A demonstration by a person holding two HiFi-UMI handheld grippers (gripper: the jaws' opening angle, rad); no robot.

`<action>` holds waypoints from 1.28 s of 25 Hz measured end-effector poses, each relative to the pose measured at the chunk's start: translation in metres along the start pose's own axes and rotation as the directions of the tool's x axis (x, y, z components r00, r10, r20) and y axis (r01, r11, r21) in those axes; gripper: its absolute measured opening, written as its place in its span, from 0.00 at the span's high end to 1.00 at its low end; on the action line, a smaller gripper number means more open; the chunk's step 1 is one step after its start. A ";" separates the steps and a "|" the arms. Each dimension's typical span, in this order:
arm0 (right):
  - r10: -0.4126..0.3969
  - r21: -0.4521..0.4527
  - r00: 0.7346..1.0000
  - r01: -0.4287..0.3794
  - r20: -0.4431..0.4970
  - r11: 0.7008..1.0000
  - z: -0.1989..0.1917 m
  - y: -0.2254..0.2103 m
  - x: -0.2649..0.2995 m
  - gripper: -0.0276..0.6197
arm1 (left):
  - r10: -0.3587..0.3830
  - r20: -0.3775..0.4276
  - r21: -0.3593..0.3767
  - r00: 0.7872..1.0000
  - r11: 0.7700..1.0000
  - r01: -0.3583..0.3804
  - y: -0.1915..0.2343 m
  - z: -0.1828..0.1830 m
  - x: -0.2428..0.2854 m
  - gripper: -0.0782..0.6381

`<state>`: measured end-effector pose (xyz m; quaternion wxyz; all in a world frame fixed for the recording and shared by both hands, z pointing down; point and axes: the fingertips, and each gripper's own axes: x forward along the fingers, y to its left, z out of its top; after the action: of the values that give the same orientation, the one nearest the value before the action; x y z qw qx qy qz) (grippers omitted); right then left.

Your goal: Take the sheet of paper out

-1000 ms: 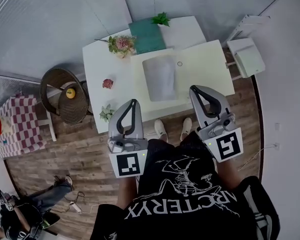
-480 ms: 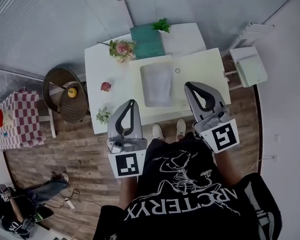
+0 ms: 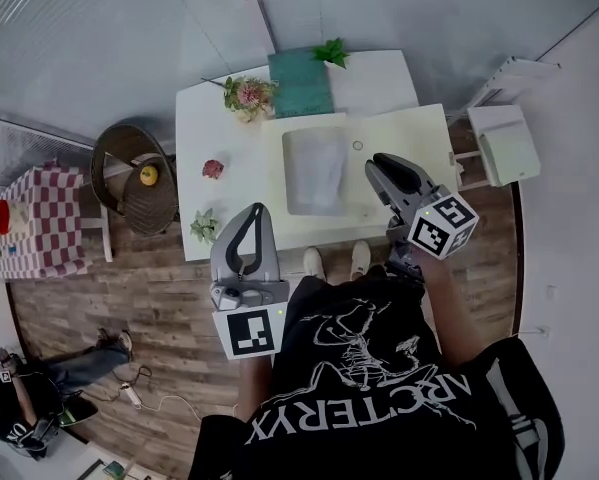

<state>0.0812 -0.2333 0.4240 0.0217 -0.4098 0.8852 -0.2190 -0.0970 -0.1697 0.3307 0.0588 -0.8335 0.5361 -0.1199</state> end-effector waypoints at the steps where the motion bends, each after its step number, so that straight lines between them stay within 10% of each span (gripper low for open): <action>1: 0.005 0.082 1.000 -0.004 -0.009 0.997 -0.013 -0.014 0.005 0.74 | 0.009 -0.007 0.002 1.000 1.000 -0.009 0.001 -0.001 -0.002 0.88; 3: -0.011 0.193 0.999 0.017 -0.032 0.981 -0.039 -0.042 0.015 0.38 | 0.028 -0.021 -0.001 0.999 1.000 -0.028 0.005 -0.003 -0.006 0.87; 6: 0.017 0.416 0.997 0.016 -0.077 0.909 -0.089 -0.074 0.027 0.29 | 0.068 -0.041 -0.007 0.997 0.998 -0.068 0.011 -0.006 -0.017 0.88; 13: 0.272 0.904 0.957 -0.030 -0.097 0.427 -0.183 -0.098 0.065 0.19 | 0.182 -0.106 0.002 0.978 0.983 -0.183 0.029 -0.020 -0.051 0.88; 24: 0.374 0.938 0.915 0.018 -0.155 0.345 -0.229 -0.100 0.095 0.19 | 0.289 -0.181 0.026 0.940 0.957 -0.290 0.037 -0.033 -0.091 0.88; 32: 0.409 0.919 0.882 0.064 -0.235 0.389 -0.240 -0.088 0.137 0.20 | 0.315 -0.198 0.037 0.928 0.949 -0.314 0.037 -0.032 -0.105 0.88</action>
<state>0.0011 -0.2947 0.6959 0.0702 -0.1754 0.6418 -0.7432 -0.1802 -0.0887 0.3390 0.0247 -0.7204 0.6654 -0.1939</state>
